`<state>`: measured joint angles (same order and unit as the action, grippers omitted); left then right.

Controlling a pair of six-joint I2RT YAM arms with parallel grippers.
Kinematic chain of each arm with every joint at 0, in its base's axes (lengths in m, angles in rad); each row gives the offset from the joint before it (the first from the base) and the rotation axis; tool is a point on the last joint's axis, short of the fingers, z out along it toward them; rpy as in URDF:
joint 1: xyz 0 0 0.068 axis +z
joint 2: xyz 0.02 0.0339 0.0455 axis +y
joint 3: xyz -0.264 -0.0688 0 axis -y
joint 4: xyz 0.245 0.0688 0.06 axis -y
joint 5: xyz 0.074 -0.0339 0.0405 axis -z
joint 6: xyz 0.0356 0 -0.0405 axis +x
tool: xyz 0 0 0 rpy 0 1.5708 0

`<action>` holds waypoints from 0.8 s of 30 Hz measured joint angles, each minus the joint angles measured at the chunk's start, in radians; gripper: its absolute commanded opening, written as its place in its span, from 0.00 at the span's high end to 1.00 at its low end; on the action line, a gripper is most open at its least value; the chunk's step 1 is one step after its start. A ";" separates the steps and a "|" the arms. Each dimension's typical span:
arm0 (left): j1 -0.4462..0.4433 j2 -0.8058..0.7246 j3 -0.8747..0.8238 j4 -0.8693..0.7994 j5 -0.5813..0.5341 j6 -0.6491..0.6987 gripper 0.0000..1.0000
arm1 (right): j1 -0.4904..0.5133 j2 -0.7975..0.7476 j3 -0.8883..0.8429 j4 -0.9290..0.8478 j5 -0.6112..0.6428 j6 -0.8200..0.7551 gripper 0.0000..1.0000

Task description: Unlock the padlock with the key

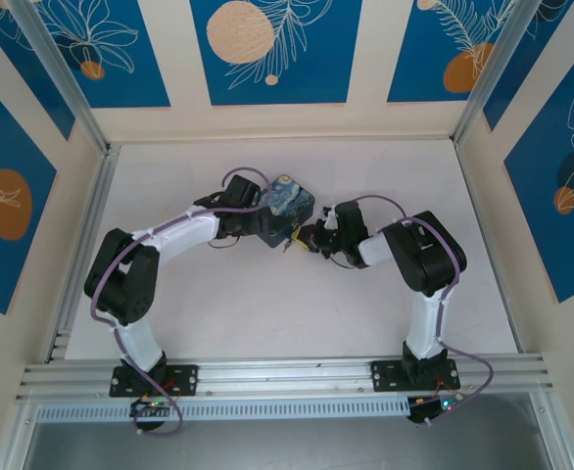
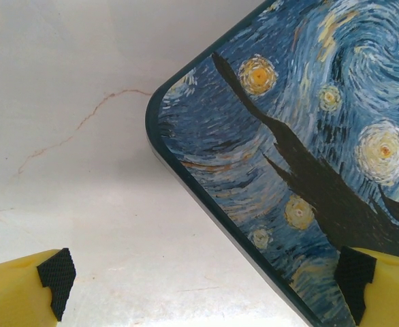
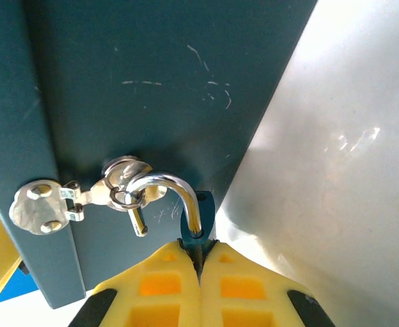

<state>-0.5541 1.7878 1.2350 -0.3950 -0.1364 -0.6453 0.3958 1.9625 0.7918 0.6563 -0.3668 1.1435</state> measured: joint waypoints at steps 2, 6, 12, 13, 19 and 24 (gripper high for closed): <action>0.000 0.002 0.000 0.008 0.000 -0.001 0.00 | -0.004 0.003 0.006 0.002 0.000 0.012 1.00; 0.000 0.007 0.000 0.018 0.000 -0.003 0.00 | -0.017 0.007 0.025 -0.003 0.001 0.032 1.00; 0.000 0.009 0.000 0.025 0.001 -0.003 0.00 | -0.040 0.024 0.074 -0.028 0.008 0.054 1.00; 0.000 0.009 0.000 0.028 0.002 -0.003 0.00 | -0.043 0.028 0.085 -0.038 0.008 0.054 1.00; -0.001 0.014 0.000 0.041 0.014 -0.003 0.00 | -0.070 0.032 0.114 -0.086 -0.006 0.040 1.00; -0.006 0.016 0.001 0.044 0.031 -0.003 0.00 | -0.105 0.018 0.114 -0.105 -0.027 0.014 1.00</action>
<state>-0.5598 1.8038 1.2362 -0.3511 -0.1059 -0.6483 0.2913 1.9808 0.9058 0.5510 -0.3935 1.1576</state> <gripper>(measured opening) 0.998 0.050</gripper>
